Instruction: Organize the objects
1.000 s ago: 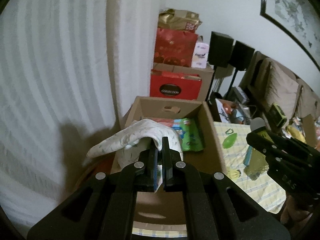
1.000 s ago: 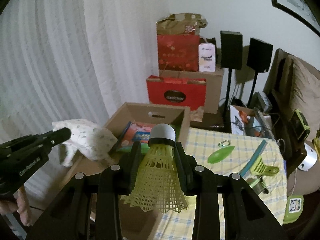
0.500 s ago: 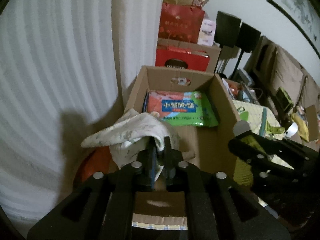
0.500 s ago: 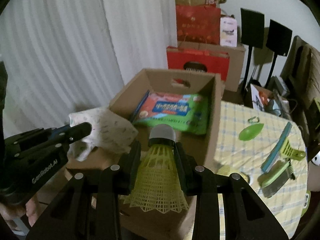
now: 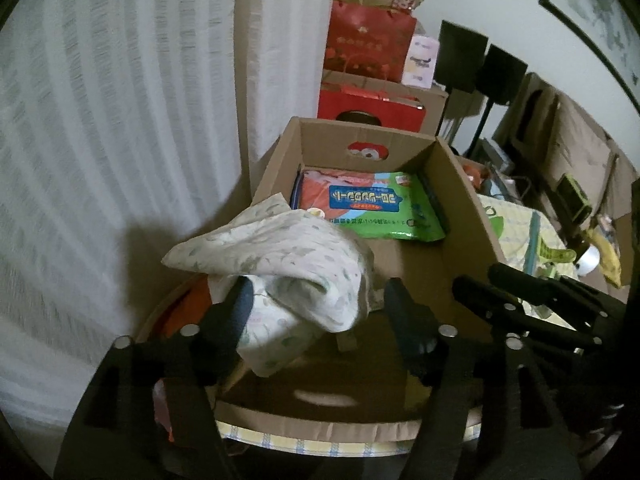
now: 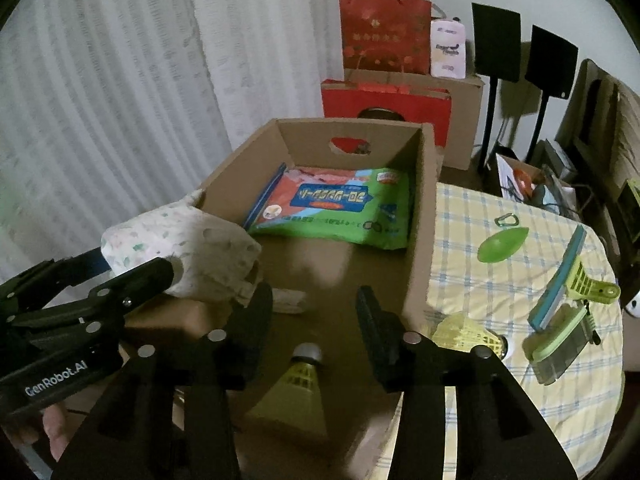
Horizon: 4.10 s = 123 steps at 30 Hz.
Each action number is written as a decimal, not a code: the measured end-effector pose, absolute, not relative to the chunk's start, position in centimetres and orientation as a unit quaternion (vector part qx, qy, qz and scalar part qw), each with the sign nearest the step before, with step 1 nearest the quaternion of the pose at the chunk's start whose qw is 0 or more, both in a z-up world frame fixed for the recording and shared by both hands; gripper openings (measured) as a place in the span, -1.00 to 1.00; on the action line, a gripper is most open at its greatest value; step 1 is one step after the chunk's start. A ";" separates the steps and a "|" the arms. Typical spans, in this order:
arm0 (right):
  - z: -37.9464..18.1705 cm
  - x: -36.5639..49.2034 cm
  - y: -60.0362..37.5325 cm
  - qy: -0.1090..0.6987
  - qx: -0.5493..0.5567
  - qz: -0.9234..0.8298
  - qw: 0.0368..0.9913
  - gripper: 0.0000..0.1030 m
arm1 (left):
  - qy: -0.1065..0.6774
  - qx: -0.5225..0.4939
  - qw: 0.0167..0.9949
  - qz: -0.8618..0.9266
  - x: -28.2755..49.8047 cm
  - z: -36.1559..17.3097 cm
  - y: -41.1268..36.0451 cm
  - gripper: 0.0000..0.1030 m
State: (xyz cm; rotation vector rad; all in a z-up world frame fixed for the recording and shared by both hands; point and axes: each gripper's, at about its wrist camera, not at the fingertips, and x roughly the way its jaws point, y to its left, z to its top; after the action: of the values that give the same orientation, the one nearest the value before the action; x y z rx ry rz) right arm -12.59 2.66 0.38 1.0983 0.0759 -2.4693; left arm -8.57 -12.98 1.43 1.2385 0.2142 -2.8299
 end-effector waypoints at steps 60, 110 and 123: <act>1.1 -7.6 30.9 -0.046 0.372 -0.927 -0.007 0.53 | -0.071 0.407 -0.181 -0.892 -8.1 2.9 7.4 0.66; -4.2 -10.8 33.7 -0.114 0.445 -0.888 0.017 0.53 | -0.308 0.567 -0.219 -0.732 -16.4 -7.4 17.1 -0.45; -6.1 -16.1 32.2 -0.230 0.472 -0.851 0.017 0.53 | -0.131 0.486 -0.193 -0.842 -14.3 -0.8 11.8 -0.45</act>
State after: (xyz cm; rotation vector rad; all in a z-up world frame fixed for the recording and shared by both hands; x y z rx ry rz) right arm -16.13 32.20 -6.15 1.4663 -0.7138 -2.6462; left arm -14.29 11.75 -0.75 1.7485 -0.4713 -3.0308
